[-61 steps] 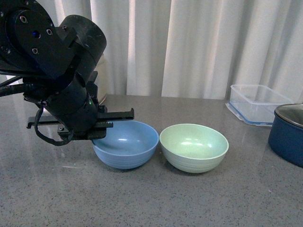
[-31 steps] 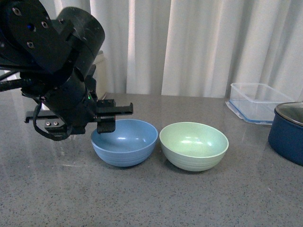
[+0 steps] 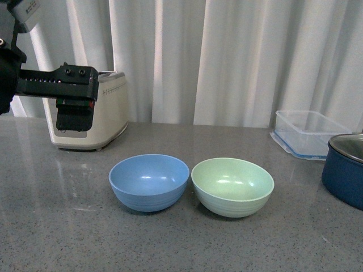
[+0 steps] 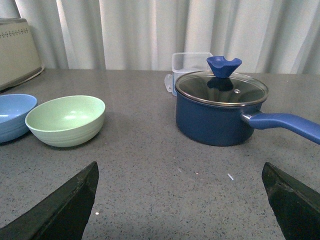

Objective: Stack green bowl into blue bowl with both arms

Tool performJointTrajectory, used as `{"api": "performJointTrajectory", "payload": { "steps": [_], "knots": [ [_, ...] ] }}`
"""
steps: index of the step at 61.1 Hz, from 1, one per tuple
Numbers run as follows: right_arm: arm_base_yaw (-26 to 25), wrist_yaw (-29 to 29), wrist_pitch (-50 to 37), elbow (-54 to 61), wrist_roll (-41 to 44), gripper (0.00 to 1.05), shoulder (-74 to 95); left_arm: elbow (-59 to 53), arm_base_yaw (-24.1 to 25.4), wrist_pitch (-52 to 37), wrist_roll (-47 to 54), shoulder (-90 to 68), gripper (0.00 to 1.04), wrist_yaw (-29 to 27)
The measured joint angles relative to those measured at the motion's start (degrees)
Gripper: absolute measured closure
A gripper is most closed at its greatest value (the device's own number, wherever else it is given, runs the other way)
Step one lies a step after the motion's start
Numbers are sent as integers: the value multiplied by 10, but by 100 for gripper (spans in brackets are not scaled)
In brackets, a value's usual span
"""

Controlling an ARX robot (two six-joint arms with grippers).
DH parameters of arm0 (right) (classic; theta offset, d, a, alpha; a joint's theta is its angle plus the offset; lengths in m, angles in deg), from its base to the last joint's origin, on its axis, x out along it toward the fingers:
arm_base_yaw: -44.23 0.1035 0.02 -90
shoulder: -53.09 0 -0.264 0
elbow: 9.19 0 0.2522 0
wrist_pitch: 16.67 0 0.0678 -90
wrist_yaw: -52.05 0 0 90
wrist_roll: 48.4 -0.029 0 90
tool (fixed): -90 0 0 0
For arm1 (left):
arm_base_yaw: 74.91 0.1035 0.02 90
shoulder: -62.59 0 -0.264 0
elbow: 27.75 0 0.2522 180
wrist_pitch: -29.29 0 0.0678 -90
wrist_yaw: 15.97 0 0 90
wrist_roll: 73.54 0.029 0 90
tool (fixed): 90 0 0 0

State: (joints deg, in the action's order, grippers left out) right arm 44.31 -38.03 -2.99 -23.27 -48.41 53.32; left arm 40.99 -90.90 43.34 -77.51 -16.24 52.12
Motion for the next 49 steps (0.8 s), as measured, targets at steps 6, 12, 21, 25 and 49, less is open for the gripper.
{"api": "performJointTrajectory", "payload": {
  "steps": [6, 12, 21, 25, 49],
  "knots": [
    [0, 0, 0, 0, 0, 10, 0, -136, 21, -281, 25, 30, 30, 89],
    [0, 0, 0, 0, 0, 10, 0, -227, 43, -391, 31, 78, 49, 107],
    [0, 0, 0, 0, 0, 10, 0, -311, 70, -420, 34, 133, 76, 130],
    [0, 0, 0, 0, 0, 10, 0, -344, 78, -424, 35, 154, 89, 141],
    [0, 0, 0, 0, 0, 10, 0, -461, 135, -412, 37, 286, 101, 210]
  ]
}}
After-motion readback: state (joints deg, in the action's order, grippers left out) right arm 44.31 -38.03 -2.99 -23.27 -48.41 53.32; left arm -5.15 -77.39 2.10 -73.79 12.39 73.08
